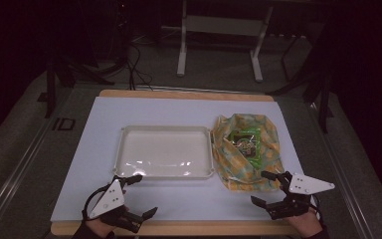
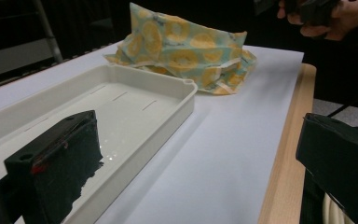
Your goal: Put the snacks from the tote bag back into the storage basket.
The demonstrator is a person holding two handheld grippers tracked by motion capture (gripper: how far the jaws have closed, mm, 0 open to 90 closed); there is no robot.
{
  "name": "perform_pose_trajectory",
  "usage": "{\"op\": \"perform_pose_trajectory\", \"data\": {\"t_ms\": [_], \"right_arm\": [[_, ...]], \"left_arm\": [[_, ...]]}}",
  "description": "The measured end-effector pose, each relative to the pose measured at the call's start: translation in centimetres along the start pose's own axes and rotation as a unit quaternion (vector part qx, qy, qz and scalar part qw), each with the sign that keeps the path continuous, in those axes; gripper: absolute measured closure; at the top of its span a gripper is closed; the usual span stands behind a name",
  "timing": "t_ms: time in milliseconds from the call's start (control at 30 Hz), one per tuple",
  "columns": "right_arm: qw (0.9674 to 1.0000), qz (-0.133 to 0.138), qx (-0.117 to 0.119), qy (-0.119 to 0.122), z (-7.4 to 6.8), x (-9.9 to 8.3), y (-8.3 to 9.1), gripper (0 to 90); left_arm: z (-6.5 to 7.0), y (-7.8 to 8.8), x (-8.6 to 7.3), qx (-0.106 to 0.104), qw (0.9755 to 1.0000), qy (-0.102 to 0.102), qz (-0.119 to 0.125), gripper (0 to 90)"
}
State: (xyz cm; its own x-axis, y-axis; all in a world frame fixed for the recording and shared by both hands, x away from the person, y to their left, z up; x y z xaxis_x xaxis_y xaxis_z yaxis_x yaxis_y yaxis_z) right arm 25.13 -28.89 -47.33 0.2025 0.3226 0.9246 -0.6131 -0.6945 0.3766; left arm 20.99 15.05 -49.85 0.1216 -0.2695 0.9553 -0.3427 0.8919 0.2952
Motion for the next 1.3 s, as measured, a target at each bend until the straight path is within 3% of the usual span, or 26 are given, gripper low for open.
{"op": "perform_pose_trajectory", "data": {"t_ms": [100, 300, 600, 967, 1300], "right_arm": [[0.9992, -0.018, 0.005, 0.036, -0.3, -0.1, 0.1, 12.6], [0.9988, -0.024, 0.021, 0.036, -0.8, 0.5, 0.1, 12.8], [0.9972, -0.020, 0.035, 0.064, -1.7, 2.5, 0.6, 12.8], [0.9962, 0.004, 0.025, 0.084, -1.5, 5.2, 1.0, 12.5], [0.9952, 0.024, -0.001, 0.095, -0.5, 7.6, 1.1, 12.4]], "left_arm": [[0.1, 0.0, 0.1, -0.004, 1.0000, -0.002, 0.003, 0.4], [0.2, 0.0, 0.1, -0.011, 0.9999, -0.001, 0.007, 0.4], [0.4, -0.4, 0.2, -0.020, 0.9998, -0.004, 0.006, 0.4], [0.4, -0.4, 0.2, -0.022, 0.9997, -0.008, 0.005, 0.4], [0.5, -0.4, 0.3, -0.024, 0.9997, -0.008, 0.007, 0.4]]}}
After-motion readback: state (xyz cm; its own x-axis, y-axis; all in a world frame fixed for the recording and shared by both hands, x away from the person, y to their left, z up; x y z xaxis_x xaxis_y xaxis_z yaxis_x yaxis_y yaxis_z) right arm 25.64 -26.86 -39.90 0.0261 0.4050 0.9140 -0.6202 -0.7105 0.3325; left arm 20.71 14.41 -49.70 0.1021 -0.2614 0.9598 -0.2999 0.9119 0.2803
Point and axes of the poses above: each handheld gripper's, and its own axes: y roughly backward along the jaws, x roughly out of its top, z roughly to its right, the point moved 3 cm from there along -y, roughly forward along the jaws, and after that the axes turned 12 degrees about -x, right-handed, at the moved point
